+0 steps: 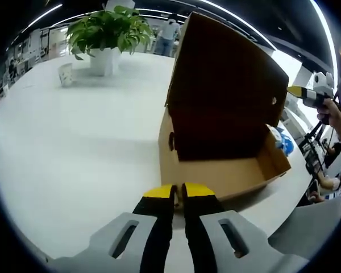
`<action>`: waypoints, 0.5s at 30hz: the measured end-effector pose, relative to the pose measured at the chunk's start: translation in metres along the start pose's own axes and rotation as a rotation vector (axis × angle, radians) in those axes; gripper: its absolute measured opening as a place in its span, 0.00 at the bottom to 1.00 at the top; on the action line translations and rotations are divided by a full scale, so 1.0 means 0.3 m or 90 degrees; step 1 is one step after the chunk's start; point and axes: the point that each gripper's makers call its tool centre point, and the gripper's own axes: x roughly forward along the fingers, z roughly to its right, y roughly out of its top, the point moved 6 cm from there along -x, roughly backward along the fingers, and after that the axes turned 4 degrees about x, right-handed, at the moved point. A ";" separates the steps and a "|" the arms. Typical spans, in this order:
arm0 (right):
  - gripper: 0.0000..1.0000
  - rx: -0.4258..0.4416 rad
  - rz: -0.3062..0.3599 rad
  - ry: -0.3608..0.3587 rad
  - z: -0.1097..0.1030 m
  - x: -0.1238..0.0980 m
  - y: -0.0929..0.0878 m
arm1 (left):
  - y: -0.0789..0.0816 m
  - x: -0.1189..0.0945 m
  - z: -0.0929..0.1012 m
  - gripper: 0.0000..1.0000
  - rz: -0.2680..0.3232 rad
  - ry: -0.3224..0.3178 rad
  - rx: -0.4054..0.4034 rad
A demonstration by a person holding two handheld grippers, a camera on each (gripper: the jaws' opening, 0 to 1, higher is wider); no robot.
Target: Operate the shoe box by opening the lid, removing the specified soft item, and placing it in the target area until the item is outside and the box remains undamaged.
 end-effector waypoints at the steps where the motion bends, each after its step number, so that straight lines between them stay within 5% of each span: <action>1: 0.00 0.001 0.000 0.001 -0.002 -0.002 -0.001 | 0.000 0.000 0.000 0.04 0.000 0.000 0.001; 15: 0.00 0.009 0.003 0.011 -0.026 -0.029 -0.027 | -0.001 0.001 -0.001 0.04 0.002 0.000 0.003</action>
